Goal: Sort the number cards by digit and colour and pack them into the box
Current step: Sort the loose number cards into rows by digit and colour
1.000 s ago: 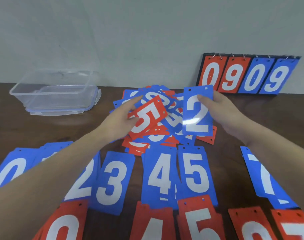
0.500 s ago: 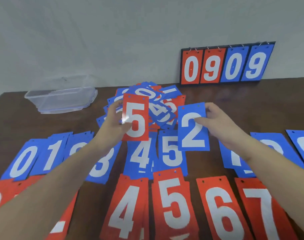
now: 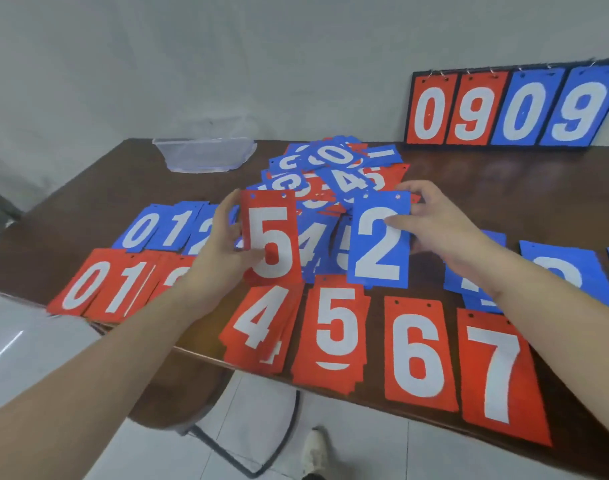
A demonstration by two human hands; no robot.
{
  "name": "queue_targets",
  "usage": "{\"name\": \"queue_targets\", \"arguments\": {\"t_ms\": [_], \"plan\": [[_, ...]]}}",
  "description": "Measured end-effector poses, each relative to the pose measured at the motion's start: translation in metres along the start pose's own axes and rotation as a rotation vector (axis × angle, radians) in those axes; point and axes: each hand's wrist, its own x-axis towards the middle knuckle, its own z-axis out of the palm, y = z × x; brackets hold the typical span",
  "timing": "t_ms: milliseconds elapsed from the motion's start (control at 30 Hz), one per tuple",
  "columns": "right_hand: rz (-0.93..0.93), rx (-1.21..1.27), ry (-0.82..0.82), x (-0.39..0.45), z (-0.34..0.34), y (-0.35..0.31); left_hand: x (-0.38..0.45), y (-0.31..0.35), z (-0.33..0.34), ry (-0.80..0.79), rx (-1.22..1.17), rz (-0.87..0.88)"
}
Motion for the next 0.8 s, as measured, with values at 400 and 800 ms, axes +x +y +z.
{"name": "queue_targets", "arguments": {"t_ms": [400, 800], "plan": [[0.016, -0.019, -0.13, 0.033, 0.102, -0.034, -0.011, -0.026, -0.094, 0.181, -0.056, -0.071], [0.079, -0.049, -0.134, 0.12, 0.246, -0.057, 0.043, -0.073, -0.21, 0.126, -0.142, -0.106]]}}
